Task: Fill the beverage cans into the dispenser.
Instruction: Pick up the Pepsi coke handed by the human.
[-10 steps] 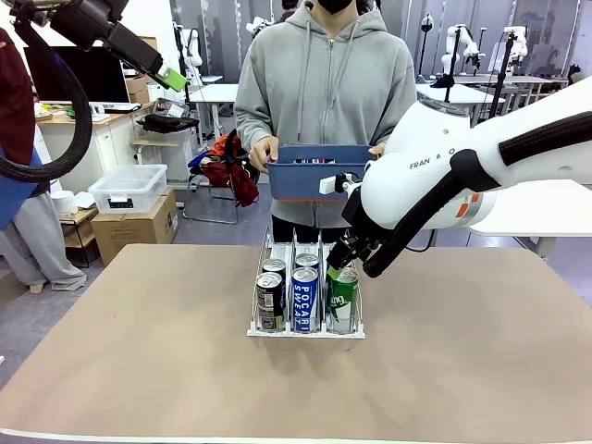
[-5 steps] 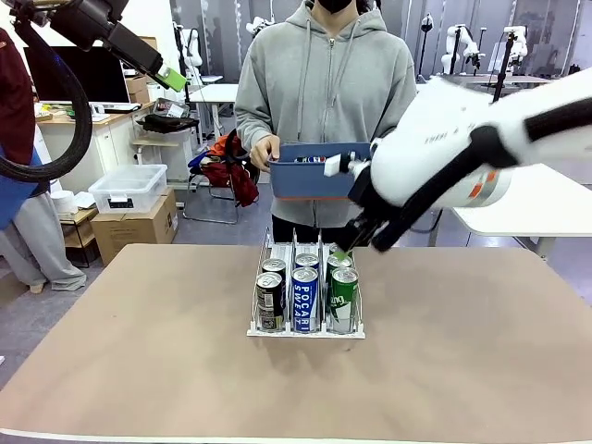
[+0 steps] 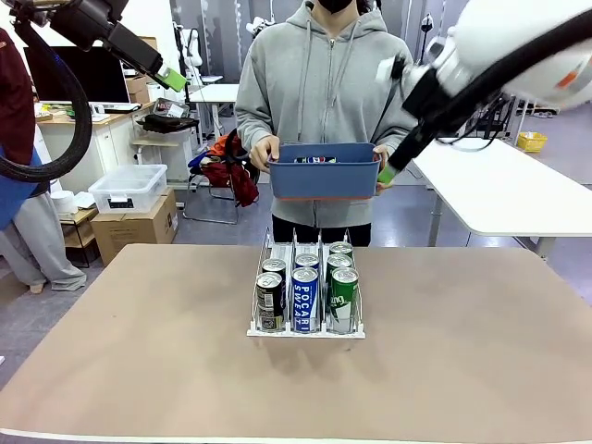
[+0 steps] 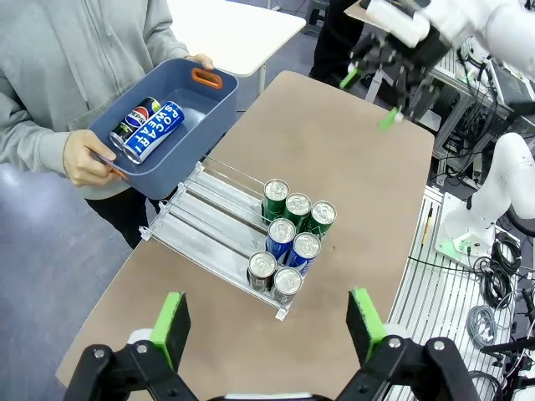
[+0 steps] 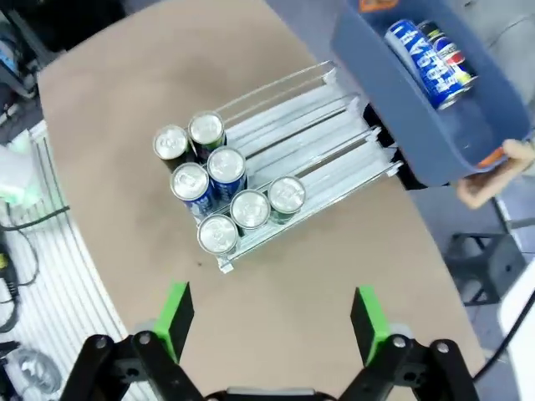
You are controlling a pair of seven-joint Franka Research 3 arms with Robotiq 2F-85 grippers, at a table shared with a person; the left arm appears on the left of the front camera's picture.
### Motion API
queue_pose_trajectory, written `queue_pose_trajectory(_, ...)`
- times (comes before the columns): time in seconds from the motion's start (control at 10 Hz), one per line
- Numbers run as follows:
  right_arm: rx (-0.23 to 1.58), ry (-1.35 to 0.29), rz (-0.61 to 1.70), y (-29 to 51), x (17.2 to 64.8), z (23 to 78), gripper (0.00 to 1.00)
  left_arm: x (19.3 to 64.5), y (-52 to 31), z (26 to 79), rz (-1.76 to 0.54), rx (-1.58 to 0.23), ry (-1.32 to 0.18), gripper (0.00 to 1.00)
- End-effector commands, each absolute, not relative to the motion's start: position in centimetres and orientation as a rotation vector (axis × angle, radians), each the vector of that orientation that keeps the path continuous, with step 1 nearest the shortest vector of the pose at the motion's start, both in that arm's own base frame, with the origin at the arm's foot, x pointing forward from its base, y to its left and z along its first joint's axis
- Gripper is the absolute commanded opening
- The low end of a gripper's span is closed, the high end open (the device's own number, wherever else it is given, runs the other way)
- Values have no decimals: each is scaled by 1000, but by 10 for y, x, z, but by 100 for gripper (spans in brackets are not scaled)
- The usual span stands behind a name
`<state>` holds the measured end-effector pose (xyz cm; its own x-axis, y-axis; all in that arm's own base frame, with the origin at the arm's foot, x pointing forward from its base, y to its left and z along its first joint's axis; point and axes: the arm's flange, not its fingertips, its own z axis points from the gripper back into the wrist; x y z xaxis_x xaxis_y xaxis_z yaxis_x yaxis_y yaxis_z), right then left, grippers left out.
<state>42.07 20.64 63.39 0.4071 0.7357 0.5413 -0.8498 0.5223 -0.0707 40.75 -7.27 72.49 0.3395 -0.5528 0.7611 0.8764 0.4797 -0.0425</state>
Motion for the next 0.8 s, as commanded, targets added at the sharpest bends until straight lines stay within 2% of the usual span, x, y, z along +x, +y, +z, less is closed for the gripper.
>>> queue_pose_trajectory(0.0, 292, -565, 992, 197, 432, 669, 100, 407, -72, 724, -984, -498, -755, 100)
queue_pose_trajectory(0.3, 380, -655, 898, 165, 446, 726, 100, 407, -72, 724, -984, -498, -755, 100)
queue_pose_trajectory(0.7, 458, -725, 833, 128, 464, 769, 100, 407, -72, 724, -984, -498, -755, 100)
